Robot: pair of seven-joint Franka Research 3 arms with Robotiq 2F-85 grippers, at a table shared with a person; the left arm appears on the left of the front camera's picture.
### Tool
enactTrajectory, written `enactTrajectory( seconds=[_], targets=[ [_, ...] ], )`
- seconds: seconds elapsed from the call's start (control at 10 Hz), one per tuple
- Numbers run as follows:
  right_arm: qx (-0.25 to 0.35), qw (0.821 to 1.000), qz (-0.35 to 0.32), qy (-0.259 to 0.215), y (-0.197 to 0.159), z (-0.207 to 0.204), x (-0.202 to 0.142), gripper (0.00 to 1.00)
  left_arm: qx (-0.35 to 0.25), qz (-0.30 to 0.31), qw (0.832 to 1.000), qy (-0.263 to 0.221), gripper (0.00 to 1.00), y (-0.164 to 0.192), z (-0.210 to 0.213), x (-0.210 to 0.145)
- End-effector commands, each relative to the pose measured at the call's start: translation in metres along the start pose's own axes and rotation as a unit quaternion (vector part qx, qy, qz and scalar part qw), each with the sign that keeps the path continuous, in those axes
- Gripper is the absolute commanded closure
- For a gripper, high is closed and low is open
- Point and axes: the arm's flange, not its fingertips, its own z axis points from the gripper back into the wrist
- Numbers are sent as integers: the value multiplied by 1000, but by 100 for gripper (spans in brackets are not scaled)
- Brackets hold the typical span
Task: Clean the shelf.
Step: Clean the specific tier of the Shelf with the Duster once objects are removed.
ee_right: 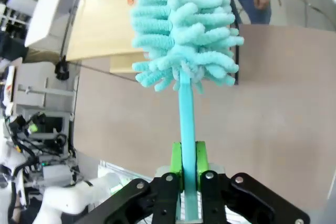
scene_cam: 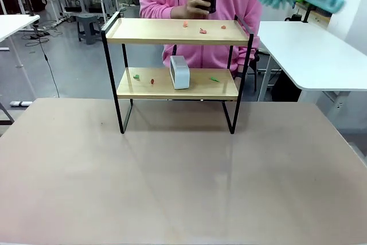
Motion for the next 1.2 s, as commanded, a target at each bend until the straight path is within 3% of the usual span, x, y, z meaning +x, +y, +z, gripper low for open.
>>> enactTrajectory(
  seconds=[0.0,0.2,0.7,1.1],
  targets=[
    [0,1000,11,18,-13,11,-9,88,-6,-11,1000,-10,0,-1,-1,1],
    [0,1000,11,18,-13,11,-9,88,-6,-11,1000,-10,0,-1,-1,1],
    [-51,998,-13,31,31,-46,22,88,-6,-11,1000,-10,0,-1,-1,1],
    [-86,995,-26,54,39,-85,33,88,-6,-11,1000,-10,0,-1,-1,1]
  ],
)
